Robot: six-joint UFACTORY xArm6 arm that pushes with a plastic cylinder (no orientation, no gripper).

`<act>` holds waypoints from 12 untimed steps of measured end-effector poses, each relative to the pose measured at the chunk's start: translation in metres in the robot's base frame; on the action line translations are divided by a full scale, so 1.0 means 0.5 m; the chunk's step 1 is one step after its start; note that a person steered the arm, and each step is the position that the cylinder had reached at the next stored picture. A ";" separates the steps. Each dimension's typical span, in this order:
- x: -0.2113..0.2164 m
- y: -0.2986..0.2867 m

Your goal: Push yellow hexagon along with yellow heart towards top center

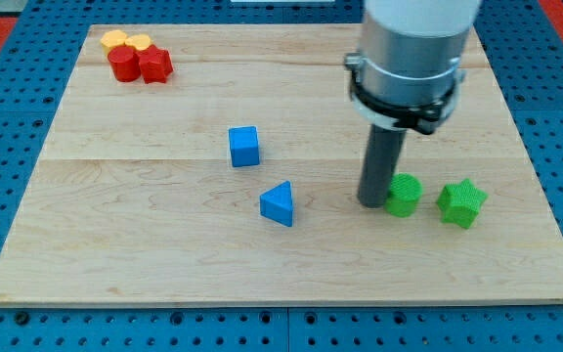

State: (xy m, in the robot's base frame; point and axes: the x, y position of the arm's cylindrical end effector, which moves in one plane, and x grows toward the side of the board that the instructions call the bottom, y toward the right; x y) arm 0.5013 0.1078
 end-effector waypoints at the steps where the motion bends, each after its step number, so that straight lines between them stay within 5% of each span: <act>1: 0.006 0.035; 3: -0.025 -0.052; 6: -0.266 -0.233; 12: -0.287 -0.279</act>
State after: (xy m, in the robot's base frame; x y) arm 0.3579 -0.0316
